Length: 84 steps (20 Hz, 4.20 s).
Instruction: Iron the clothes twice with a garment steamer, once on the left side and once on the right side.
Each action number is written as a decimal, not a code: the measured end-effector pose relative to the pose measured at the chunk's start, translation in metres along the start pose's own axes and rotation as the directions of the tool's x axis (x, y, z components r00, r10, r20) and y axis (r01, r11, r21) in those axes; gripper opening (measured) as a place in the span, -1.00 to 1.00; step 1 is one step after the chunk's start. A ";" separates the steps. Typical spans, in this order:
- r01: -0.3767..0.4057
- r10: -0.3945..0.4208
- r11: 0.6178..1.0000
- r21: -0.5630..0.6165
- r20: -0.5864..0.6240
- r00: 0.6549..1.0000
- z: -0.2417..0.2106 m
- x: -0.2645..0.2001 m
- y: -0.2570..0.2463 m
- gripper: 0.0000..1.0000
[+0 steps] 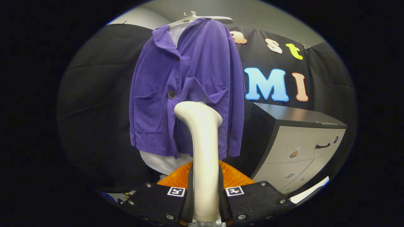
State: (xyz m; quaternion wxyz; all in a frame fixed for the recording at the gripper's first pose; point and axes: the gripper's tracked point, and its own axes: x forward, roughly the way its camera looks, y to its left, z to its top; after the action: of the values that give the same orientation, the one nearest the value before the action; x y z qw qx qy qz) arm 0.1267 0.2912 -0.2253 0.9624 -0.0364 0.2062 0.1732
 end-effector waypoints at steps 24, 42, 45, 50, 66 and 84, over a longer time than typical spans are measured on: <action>-0.167 0.153 0.986 -0.001 0.410 0.899 0.220 -0.085 0.077 -0.37; -0.120 0.131 0.991 -0.051 0.402 0.906 0.297 0.012 0.143 -0.36; -0.111 0.133 0.991 -0.079 0.391 0.911 0.279 0.019 0.146 -0.36; -0.070 0.107 0.991 -0.111 0.373 0.922 0.245 0.018 0.142 -0.35; -0.086 0.132 0.976 -0.201 0.225 0.965 0.119 0.031 0.147 -0.35; -0.204 0.191 0.963 -0.178 -0.088 0.978 -0.053 0.003 0.137 -0.35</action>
State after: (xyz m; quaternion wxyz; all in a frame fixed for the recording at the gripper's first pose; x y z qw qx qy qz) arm 0.0609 0.4133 -0.2743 0.9248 -0.1115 0.2251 0.2856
